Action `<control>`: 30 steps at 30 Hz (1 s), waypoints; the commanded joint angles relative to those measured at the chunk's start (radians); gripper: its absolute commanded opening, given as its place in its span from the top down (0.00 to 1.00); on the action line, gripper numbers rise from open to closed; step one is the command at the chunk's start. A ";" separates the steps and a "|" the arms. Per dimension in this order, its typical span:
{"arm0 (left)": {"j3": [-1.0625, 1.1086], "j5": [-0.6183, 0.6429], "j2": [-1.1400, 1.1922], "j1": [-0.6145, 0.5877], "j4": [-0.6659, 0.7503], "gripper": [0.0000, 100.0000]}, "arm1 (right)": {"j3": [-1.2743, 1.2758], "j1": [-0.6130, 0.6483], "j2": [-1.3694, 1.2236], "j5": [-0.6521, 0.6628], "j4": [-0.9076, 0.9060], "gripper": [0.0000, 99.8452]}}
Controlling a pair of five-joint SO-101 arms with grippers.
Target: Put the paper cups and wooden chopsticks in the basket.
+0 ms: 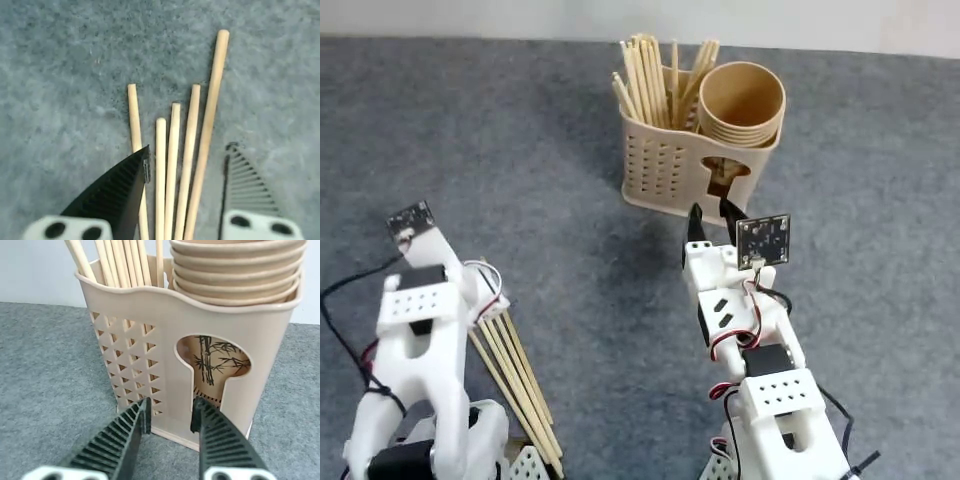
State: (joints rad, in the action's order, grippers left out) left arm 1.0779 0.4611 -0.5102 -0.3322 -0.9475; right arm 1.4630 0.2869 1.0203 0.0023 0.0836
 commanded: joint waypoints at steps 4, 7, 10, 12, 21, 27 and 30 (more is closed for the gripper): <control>0.068 0.008 -0.022 0.033 0.127 0.84 | -0.002 0.007 0.028 0.000 0.024 0.86; 0.081 0.046 -0.021 0.102 0.127 0.87 | -0.002 0.007 0.030 0.000 0.024 0.86; 0.094 0.127 -0.021 0.182 0.152 0.90 | -0.002 0.007 0.030 0.000 0.024 0.86; 0.102 0.158 -0.021 0.225 0.180 0.92 | -0.002 0.007 0.030 0.000 0.024 0.86; 0.107 0.218 -0.022 0.262 0.339 0.99 | -0.002 0.007 0.030 0.000 0.024 0.86; 0.045 0.219 -0.028 0.262 0.400 0.99 | -0.002 0.007 0.030 0.000 0.024 0.86; -0.030 0.221 -0.030 0.263 0.399 0.99 | -0.002 0.007 0.030 0.000 0.024 0.86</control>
State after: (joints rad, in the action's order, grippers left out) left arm 1.1546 0.6697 -0.5102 -0.0913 -0.5700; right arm 1.4630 0.2869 1.0203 0.0023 0.0836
